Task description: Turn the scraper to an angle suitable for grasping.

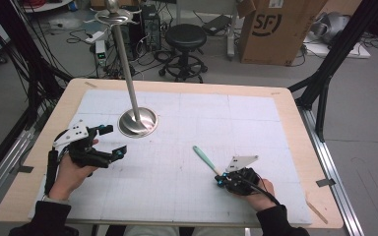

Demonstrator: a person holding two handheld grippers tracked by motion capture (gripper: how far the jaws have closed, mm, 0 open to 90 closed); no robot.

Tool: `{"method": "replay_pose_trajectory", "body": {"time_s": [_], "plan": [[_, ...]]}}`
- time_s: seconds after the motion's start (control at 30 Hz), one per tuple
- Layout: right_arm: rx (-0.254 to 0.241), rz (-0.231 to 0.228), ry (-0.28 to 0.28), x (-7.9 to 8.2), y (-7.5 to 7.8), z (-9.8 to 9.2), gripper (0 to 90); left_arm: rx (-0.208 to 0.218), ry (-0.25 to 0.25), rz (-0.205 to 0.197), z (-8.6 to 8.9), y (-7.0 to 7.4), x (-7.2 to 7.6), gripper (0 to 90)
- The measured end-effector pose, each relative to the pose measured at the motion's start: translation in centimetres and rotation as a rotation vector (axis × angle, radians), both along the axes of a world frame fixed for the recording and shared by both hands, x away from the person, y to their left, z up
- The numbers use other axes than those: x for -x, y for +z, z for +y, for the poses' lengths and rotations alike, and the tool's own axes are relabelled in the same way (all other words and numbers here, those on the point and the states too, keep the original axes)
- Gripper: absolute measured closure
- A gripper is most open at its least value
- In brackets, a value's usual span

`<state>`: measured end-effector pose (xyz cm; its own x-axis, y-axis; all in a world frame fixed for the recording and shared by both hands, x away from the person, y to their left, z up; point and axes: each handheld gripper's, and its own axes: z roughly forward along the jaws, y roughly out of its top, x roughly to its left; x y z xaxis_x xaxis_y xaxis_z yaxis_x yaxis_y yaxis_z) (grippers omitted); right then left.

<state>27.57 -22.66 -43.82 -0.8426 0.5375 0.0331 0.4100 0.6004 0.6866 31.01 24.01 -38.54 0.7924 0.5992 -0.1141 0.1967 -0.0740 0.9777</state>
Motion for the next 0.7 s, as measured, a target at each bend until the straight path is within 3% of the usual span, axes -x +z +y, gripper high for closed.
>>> {"method": "replay_pose_trajectory", "body": {"time_s": [0.07, 0.13, 0.27, 0.4, 0.53, 0.7], "plan": [[-0.002, -0.013, -0.004, -0.1, 0.1, -0.1, 90.0, 0.002, 0.001, 0.001, 0.0, 0.0, 0.0, 2.6], [-0.058, -0.031, -0.054, -1.1, 0.5, -0.4, 90.0, 0.004, 0.002, 0.0, 0.0, 0.0, -0.1, 2.6], [-0.08, -0.033, -0.094, -2.4, 0.5, -0.3, 90.0, 0.019, 0.01, -0.018, 0.2, 0.2, 0.0, 2.6], [-0.056, 0.001, -0.115, -4.0, -0.2, 0.3, 90.0, 0.024, 0.017, -0.015, 0.4, 0.3, 0.0, 2.6], [-0.056, 0.021, -0.098, -5.0, -0.4, 1.1, 90.0, 0.005, 0.003, -0.005, 0.1, 0.1, 0.1, 2.6], [-0.048, 0.023, -0.02, -5.3, -0.4, 3.0, 90.0, -0.012, -0.005, -0.012, -0.1, 0.1, 0.3, 2.6]]}}
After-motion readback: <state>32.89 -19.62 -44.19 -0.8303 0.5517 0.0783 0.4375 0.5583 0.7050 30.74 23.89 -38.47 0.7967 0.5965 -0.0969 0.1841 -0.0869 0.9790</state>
